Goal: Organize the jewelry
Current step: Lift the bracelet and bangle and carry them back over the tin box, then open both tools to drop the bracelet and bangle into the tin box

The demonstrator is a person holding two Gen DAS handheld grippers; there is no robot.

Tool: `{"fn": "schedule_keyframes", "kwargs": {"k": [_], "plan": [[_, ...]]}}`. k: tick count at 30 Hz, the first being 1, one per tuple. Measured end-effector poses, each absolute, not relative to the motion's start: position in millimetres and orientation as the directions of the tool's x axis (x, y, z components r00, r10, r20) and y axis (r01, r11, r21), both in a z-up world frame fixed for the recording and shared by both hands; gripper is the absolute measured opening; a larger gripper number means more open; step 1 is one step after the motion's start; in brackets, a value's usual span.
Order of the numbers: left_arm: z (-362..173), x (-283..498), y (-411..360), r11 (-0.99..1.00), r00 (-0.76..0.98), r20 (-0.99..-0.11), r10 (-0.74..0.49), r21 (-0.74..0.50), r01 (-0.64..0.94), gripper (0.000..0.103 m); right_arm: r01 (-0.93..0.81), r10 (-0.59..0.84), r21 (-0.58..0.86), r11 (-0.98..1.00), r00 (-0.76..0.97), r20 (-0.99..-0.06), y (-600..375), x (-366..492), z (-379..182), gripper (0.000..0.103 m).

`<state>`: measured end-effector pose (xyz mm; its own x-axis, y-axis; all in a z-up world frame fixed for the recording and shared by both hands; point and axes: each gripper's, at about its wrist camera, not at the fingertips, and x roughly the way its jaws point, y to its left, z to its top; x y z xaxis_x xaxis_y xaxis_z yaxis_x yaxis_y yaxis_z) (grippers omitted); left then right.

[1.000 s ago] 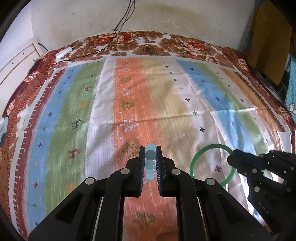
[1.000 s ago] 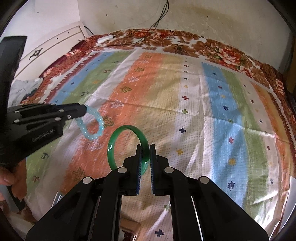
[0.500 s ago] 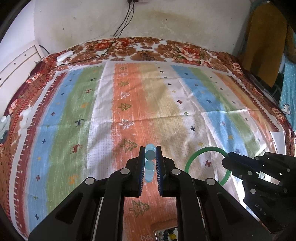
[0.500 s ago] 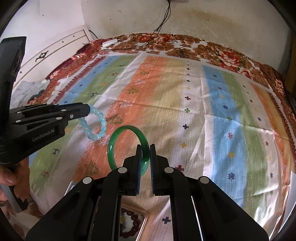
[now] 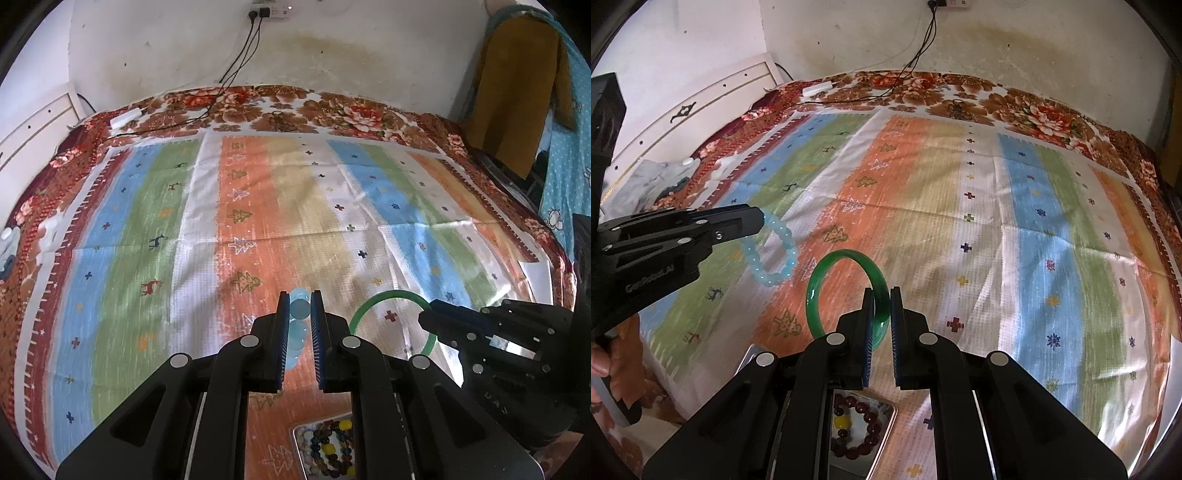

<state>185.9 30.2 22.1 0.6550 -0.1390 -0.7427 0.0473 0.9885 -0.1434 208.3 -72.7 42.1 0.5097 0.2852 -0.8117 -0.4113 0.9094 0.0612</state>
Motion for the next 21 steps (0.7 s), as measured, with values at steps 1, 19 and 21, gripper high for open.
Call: {"fn": "schedule_keyframes", "kwargs": {"k": [1,19,21], "plan": [[23.9,182.5,29.5,0.988,0.659,-0.739,-0.143,-0.146,0.051,0.011,-0.413,0.287,0.062,0.909,0.51,-0.811,-72.8,206.9,42.7,0.009],[27.3,132.8,11.8,0.984,0.672,-0.719,-0.177,-0.135,0.115,0.011,-0.452,0.306,0.058,0.89,0.499,-0.81,-78.2,173.4,44.4,0.009],[27.5,129.7,10.7,0.984,0.673,-0.718,-0.18,-0.134,0.12,0.011,-0.455,0.306,0.057,0.889,0.498,-0.811,-78.4,170.4,44.0,0.009]]}}
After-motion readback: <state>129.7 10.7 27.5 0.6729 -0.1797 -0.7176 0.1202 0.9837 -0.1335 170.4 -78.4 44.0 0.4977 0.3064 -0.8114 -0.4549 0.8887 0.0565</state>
